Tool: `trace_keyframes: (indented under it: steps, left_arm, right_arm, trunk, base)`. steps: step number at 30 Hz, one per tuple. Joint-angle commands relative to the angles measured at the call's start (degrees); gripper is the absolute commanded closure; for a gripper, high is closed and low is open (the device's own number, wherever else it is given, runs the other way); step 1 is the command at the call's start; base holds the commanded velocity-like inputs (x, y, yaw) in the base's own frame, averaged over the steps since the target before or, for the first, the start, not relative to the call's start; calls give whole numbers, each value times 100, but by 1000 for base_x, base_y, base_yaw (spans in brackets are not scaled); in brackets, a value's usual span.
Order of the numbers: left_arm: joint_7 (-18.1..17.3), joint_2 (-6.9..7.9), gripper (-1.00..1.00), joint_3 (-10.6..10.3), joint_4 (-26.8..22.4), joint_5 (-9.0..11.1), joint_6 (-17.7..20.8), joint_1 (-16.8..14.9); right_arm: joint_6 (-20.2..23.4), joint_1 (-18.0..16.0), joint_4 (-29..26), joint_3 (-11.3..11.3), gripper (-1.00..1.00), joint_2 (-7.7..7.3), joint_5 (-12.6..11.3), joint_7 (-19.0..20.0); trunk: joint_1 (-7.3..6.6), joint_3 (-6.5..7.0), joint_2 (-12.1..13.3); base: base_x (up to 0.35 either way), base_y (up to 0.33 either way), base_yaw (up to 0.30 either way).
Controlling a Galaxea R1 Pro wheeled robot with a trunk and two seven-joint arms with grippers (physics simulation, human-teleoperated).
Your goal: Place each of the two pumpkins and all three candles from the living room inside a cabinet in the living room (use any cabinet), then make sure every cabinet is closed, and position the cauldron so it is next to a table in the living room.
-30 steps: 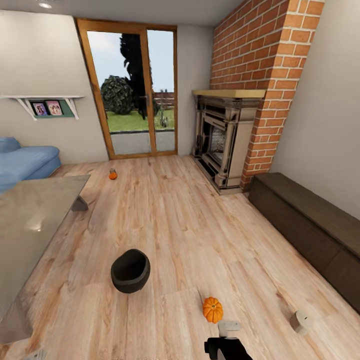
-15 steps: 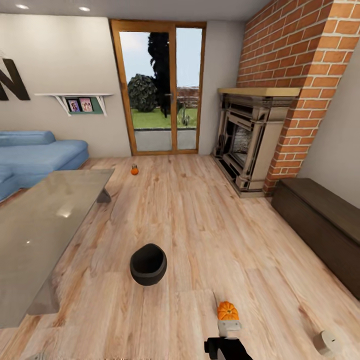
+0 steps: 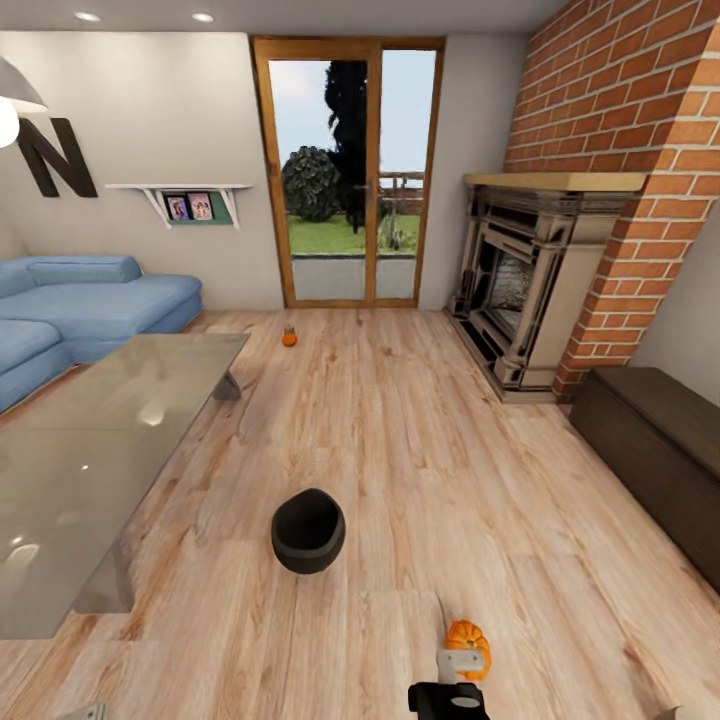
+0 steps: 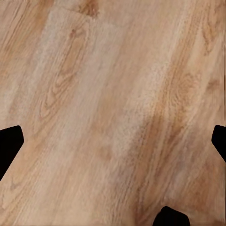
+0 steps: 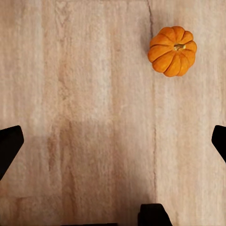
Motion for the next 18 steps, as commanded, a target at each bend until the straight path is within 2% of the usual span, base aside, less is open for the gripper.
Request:
trace_keyframes:
  steps: [1,7,14,18]
  left_arm:
    - [0,-2,-100,-52,0,0,-1,0]
    - [1,1,-100,-362,6,-8,-10,0]
    - [1,4,-100,-443,9,-22,-12,0]
    - [1,4,-100,-446,9,-19,-13,0]
  right_arm:
    - [-5,0,6,-2,-100,0,-6,-3]
    - [-12,0,12,-34,-100,0,-58,-6]
    - [-7,0,8,-45,-100,0,-75,-9]
    - [-5,0,9,-46,-100,0,-76,-9]
  trunk:
    - [0,0,0]
    - [0,0,0]
    - [0,0,0]
    - [0,4,0]
  base:
    - [3,-131,4]
    - [1,-165,1]
    - [0,-22,0]
    - [0,139,-51]
